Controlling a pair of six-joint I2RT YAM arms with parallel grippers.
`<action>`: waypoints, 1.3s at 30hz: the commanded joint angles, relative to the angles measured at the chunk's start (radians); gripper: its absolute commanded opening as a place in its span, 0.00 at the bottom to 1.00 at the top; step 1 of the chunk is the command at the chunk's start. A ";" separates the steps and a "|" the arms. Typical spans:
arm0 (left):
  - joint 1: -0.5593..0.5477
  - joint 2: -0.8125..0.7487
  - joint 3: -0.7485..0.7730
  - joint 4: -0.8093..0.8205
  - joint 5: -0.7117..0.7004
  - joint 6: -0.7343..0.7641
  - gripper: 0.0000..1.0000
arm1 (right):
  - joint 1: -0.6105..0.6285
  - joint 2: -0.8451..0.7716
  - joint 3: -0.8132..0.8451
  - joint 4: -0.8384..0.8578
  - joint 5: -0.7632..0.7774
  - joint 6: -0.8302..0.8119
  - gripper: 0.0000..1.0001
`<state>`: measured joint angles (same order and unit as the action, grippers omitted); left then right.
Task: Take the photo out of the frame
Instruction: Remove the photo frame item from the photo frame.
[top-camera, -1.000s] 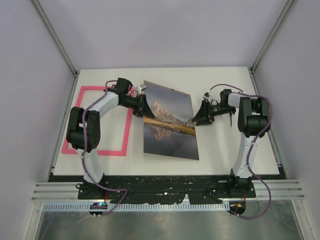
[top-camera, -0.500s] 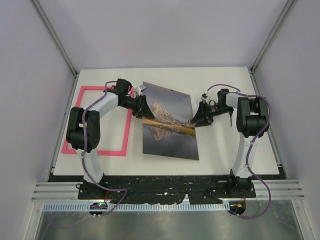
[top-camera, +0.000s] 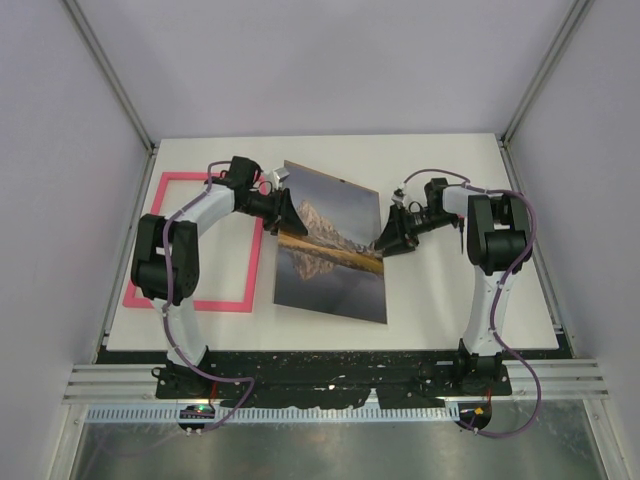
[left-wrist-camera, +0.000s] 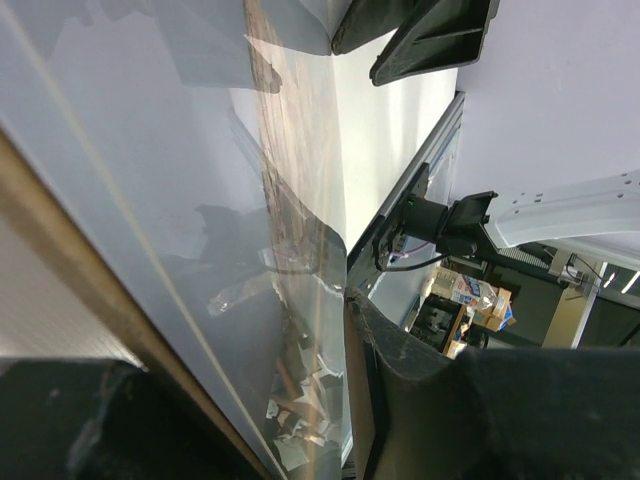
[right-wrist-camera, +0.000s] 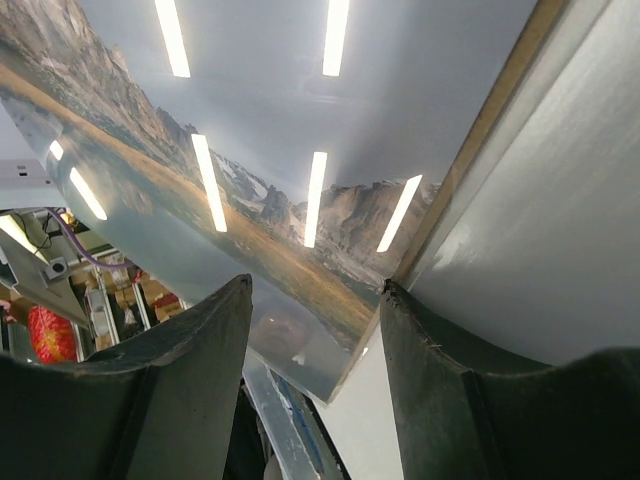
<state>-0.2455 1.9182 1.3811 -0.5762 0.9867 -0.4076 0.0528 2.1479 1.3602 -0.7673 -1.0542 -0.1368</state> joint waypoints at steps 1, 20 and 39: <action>-0.006 -0.062 -0.001 0.030 0.026 0.007 0.33 | 0.022 -0.003 0.034 -0.004 -0.046 -0.021 0.59; -0.003 -0.094 0.139 -0.096 0.001 0.038 0.24 | -0.001 -0.048 0.070 -0.017 0.017 -0.030 0.59; -0.021 -0.128 0.092 -0.034 -0.006 0.000 0.34 | 0.031 -0.002 0.016 0.074 0.155 0.059 0.59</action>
<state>-0.2554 1.8389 1.4734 -0.6586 0.9516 -0.3939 0.0368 2.1075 1.3712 -0.6918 -0.9154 -0.0700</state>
